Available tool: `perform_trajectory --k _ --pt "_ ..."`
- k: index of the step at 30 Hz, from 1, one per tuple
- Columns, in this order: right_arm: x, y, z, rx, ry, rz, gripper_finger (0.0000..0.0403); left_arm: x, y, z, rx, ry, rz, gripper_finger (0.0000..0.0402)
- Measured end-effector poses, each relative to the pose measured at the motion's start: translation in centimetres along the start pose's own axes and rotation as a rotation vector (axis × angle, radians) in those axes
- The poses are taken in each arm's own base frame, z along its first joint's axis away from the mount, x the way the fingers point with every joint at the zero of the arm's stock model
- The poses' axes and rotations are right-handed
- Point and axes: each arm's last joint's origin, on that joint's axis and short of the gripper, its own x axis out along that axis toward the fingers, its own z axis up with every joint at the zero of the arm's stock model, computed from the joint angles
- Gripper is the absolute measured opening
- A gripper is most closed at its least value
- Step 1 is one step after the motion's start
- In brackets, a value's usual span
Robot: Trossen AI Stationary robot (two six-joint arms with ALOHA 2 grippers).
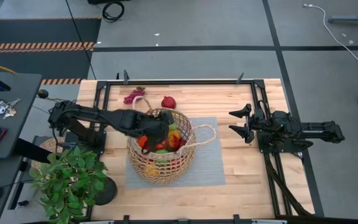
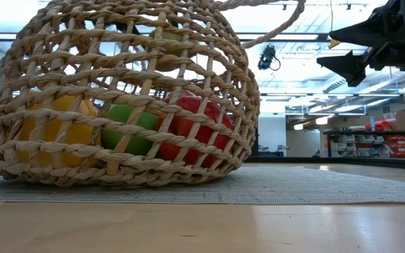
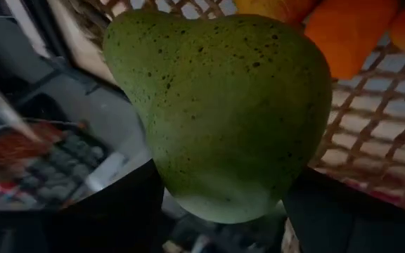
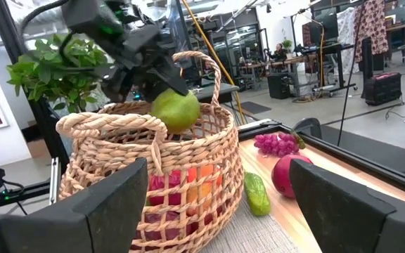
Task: Build produce basket
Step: Put the green pear into the brown woven basket
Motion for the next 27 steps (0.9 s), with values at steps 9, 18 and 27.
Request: perform_trajectory --k 9,18,27 --pt "0.0 0.0 0.0 0.000 0.000 0.000 0.0348 4.0 0.2 -0.3 -0.216 -0.120 -0.170 0.0274" --pt "0.0 0.0 0.0 0.000 0.000 0.000 0.0348 7.9 0.0 0.8 -0.671 -0.010 -0.282 0.0292" --pt "0.0 0.0 0.0 0.000 0.001 0.000 0.0348 8.1 -0.1 1.0 -0.819 0.039 -0.280 0.0373"
